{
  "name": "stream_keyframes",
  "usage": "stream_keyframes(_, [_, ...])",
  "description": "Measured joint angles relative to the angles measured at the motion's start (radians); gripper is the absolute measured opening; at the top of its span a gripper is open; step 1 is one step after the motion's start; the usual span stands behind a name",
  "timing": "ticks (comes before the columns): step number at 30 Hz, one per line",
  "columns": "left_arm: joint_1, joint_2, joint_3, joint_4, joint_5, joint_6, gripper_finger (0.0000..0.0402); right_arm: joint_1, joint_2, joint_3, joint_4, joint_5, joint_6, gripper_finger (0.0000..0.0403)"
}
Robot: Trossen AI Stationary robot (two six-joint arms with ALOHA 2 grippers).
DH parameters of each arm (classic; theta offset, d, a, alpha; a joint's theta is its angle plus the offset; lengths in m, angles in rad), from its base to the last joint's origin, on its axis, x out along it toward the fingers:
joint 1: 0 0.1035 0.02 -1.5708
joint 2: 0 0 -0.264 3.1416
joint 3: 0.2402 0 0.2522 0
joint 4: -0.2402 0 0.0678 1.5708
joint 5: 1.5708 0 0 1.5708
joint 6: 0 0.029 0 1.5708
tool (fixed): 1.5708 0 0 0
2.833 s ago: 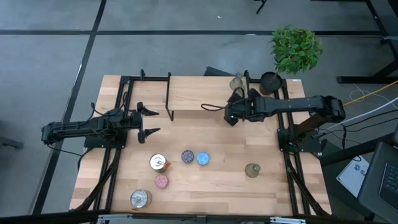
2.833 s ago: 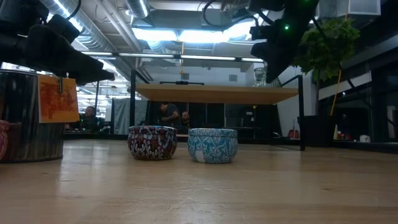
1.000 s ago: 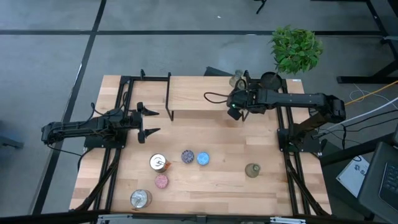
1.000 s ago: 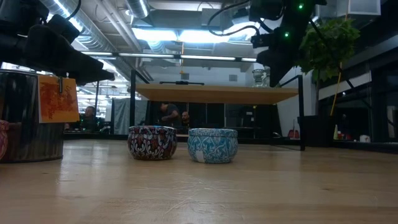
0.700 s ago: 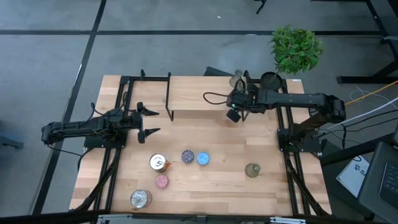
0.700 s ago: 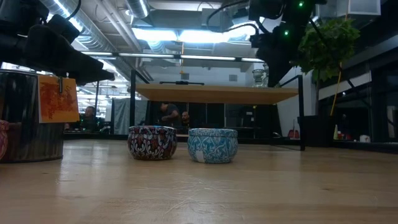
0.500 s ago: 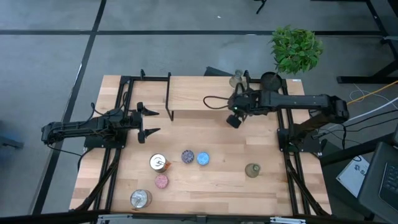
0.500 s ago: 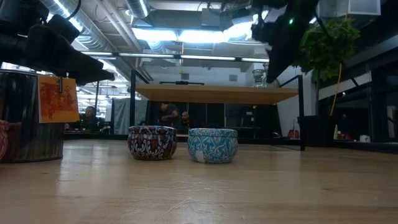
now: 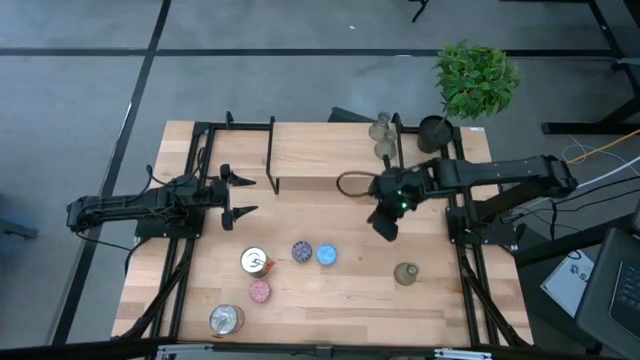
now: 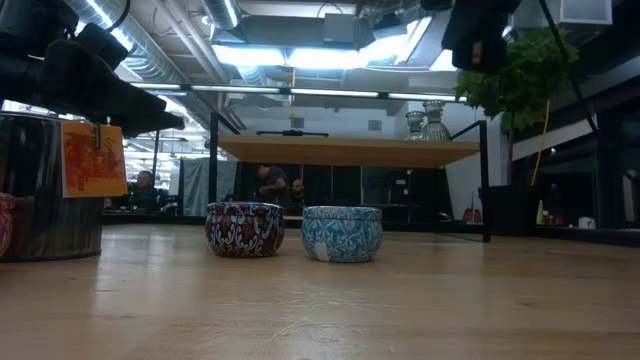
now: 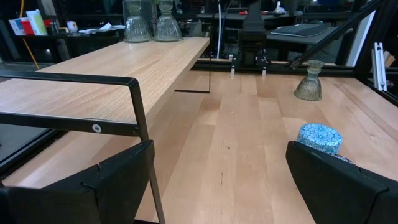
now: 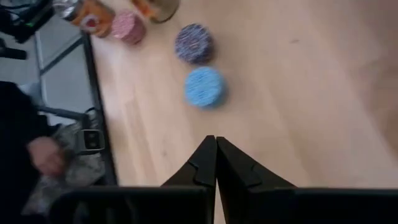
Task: Pick & Place candle stick holders
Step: Put the transparent glass candle holder on the shelf aligned with the other transparent glass candle holder
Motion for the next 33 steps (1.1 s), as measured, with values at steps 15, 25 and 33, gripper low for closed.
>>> stream_keyframes(15, [0.000,0.000,0.000,0.000,0.000,0.000,0.0363,0.224,0.070,0.000,0.143,-0.018,0.348,0.0048])
stream_keyframes(25, [0.000,0.000,0.000,0.000,0.000,0.000,0.0363,0.324,0.135,0.000,0.164,-0.032,0.505,0.0093])
stream_keyframes(33, [0.000,0.000,0.000,0.000,0.000,0.000,0.0363,0.378,0.161,0.000,0.153,-0.045,0.619,0.0143])
